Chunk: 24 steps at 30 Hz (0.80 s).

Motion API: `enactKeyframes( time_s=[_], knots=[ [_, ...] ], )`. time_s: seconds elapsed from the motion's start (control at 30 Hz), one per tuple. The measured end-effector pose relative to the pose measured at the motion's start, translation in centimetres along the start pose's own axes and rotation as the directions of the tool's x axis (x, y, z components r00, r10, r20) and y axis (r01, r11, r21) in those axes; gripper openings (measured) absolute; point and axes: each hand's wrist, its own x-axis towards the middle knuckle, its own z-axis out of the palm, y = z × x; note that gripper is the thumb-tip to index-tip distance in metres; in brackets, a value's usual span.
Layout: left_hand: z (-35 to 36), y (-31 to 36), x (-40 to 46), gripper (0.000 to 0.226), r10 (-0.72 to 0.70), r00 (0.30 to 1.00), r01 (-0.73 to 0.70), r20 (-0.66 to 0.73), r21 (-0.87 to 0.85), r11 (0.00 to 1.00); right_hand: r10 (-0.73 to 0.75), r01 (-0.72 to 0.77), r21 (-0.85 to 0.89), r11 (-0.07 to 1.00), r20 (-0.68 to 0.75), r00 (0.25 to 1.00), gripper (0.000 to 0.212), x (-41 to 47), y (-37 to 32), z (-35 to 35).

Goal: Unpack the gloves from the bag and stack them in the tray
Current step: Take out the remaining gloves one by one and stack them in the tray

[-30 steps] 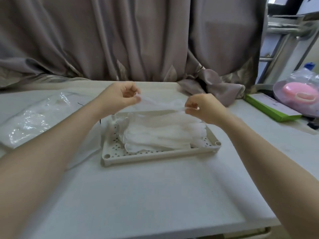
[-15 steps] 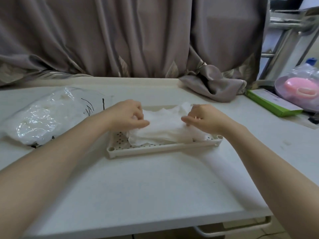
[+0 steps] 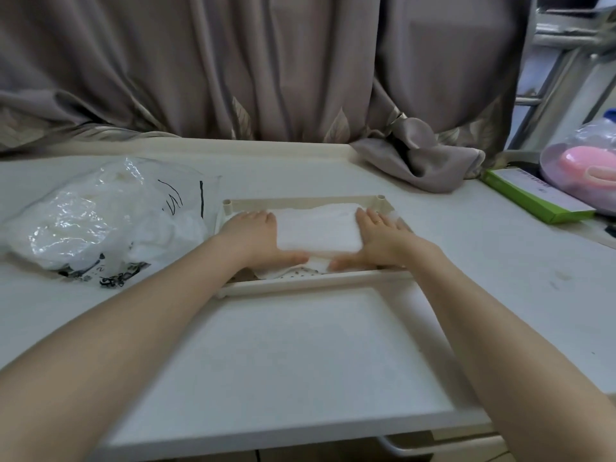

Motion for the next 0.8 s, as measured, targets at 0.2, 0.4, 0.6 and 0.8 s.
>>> enactKeyframes(
  time_s=[0.2,0.4,0.6,0.8],
  knots=[
    [-0.2,-0.7,-0.9,0.099,0.027,0.998,-0.02,0.049,-0.143,0.99,0.084,-0.086,0.076,0.993,0.026,0.996,0.126,-0.7,-0.7,-0.3],
    [-3.2,-4.5,-4.7,0.055,0.117,0.869,-0.323,-0.481,-0.373,0.87,-0.028,0.098,0.165,0.981,-0.38,0.925,0.072,-2.3,-7.0,-1.9],
    [-1.9,-11.4,-7.1,0.03,-0.251,0.726,-0.343,-0.641,-0.652,0.676,-0.443,0.618,0.189,0.763,-0.544,0.713,0.022,-3.7,-17.0,-0.7],
    [-1.1,-13.6,-7.6,0.035,-0.382,0.767,-0.284,-0.515,-0.807,0.518,-0.354,0.408,0.193,0.892,-0.264,0.897,0.037,-1.1,-22.8,0.5]
  ],
)
